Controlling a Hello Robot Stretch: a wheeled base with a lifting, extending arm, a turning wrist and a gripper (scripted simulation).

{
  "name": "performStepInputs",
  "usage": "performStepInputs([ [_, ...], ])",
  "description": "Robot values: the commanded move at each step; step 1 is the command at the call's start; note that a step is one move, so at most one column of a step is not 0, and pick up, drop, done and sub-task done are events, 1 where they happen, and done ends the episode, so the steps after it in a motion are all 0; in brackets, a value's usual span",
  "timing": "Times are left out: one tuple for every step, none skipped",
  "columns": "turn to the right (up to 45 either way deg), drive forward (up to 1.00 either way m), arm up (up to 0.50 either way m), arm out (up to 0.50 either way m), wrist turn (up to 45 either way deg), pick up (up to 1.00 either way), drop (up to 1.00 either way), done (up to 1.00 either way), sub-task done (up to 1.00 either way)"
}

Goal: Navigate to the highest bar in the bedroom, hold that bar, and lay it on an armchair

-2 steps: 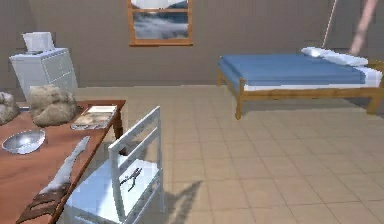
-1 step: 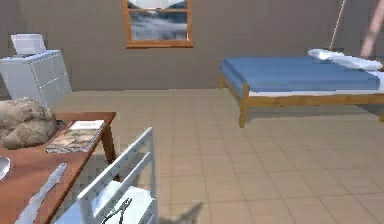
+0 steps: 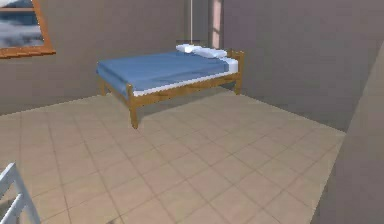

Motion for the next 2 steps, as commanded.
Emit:
performStepInputs([
  [0.0,0.8,0.0,0.0,0.0,0.0,0.0,0.0,0.0],
  [-33.0,0.0,0.0,0.0,0.0,0.0,0.0,0.0,0.0],
])
